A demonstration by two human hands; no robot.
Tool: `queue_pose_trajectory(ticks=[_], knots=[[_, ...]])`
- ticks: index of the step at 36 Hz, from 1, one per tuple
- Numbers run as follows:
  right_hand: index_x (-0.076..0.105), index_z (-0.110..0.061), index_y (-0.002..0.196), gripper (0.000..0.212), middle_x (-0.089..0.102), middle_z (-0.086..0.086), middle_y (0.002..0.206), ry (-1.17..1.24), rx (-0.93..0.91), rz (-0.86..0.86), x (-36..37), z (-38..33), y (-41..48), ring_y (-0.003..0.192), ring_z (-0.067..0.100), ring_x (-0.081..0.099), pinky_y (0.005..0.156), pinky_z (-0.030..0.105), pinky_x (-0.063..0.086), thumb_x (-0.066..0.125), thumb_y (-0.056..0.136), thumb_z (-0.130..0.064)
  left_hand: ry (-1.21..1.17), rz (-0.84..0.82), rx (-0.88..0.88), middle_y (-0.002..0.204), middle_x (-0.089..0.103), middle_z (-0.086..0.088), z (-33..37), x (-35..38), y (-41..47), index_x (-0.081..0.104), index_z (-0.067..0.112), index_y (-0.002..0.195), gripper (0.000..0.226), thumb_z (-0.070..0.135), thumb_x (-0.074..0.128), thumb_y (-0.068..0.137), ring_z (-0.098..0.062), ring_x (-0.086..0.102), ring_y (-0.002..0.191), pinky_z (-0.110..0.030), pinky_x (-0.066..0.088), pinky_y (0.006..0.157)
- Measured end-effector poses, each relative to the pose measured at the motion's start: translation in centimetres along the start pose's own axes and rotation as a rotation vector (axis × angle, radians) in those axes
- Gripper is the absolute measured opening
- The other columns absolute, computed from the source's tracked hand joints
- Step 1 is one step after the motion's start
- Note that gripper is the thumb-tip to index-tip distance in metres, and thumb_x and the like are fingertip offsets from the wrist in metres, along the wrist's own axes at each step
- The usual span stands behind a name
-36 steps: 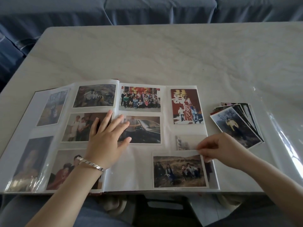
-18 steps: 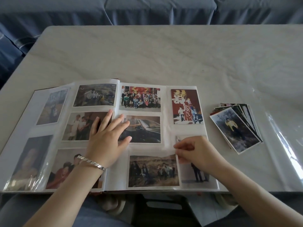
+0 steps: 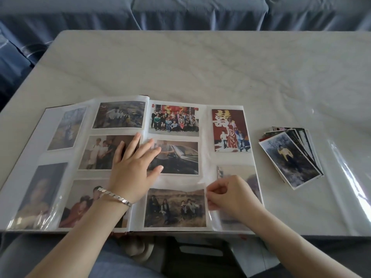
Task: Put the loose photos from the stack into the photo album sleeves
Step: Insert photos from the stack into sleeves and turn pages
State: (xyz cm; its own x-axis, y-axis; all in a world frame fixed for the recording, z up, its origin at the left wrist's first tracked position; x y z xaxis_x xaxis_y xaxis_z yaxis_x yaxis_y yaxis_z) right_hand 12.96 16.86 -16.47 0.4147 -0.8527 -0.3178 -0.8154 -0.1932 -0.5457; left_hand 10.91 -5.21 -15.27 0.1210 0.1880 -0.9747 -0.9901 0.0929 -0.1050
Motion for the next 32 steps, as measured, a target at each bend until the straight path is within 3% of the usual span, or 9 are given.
queue_pose_trajectory(ticks=[5,10,15,24,27,32], knots=[[0.071,-0.004,0.083,0.008,0.072,0.009,0.071,0.090,0.064,-0.053,0.0,-0.3,-0.2,0.061,0.014,0.069,0.056,0.017,0.054,0.063,0.085,-0.003,-0.017,0.005,-0.003,0.154,0.017,0.015,0.1,-0.1,-0.1,0.037,0.034,0.141,0.050,0.046,0.043,0.093,-0.010,-0.010,0.144,-0.036,-0.013,0.113],[0.067,-0.013,0.078,0.007,0.071,-0.001,0.065,0.183,0.138,-0.038,-0.1,-0.4,-0.5,0.061,0.012,0.069,0.054,0.019,0.054,0.065,0.085,-0.013,-0.020,0.005,-0.001,0.154,0.016,0.016,0.0,-0.1,-0.1,0.037,0.034,0.141,0.050,0.047,0.042,0.093,-0.010,-0.011,0.143,-0.036,-0.014,0.113],[0.068,-0.020,0.072,0.015,0.070,-0.004,0.065,-0.007,0.060,0.130,0.4,-0.1,-0.7,0.061,0.010,0.067,0.062,0.023,0.057,0.077,0.073,-0.032,-0.017,0.001,-0.001,0.154,0.015,0.015,0.0,-0.1,0.0,0.036,0.035,0.141,0.050,0.048,0.041,0.093,-0.010,-0.011,0.144,-0.037,-0.014,0.113],[0.062,-0.027,0.064,0.020,0.063,-0.011,0.064,-0.237,-0.103,0.333,1.2,-0.3,-1.5,0.059,0.005,0.059,0.055,0.011,0.047,0.071,0.081,-0.024,-0.011,0.006,0.000,0.154,0.016,0.015,0.0,-0.1,0.0,0.036,0.034,0.141,0.050,0.047,0.042,0.093,-0.010,-0.010,0.144,-0.037,-0.013,0.113],[0.063,-0.023,0.064,0.021,0.059,-0.013,0.061,-0.361,-0.176,0.335,1.7,-0.9,-1.8,0.056,0.004,0.055,0.052,0.007,0.041,0.066,0.085,-0.021,-0.011,0.005,0.003,0.154,0.016,0.015,0.0,0.0,0.0,0.037,0.034,0.141,0.050,0.047,0.042,0.093,-0.010,-0.010,0.143,-0.036,-0.014,0.113],[0.051,-0.025,0.061,0.028,0.055,-0.011,0.061,-0.423,-0.189,0.295,1.8,-1.0,-1.6,0.056,0.006,0.053,0.047,0.008,0.036,0.063,0.086,-0.018,-0.015,0.005,-0.002,0.154,0.017,0.015,0.0,-0.1,0.0,0.038,0.034,0.141,0.050,0.047,0.043,0.093,-0.010,-0.010,0.144,-0.037,-0.013,0.113]])
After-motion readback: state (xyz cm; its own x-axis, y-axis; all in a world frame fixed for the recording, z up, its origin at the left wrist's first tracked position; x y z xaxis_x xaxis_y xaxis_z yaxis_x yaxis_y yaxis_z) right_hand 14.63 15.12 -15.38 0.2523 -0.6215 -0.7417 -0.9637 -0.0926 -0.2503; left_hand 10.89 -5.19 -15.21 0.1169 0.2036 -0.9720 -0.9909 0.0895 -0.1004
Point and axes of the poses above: each hand's wrist, its own y-axis towards the middle knuckle, its own x-axis out of the palm, z = x × y, the point moved 3 cm from there along y, towards the middle knuckle
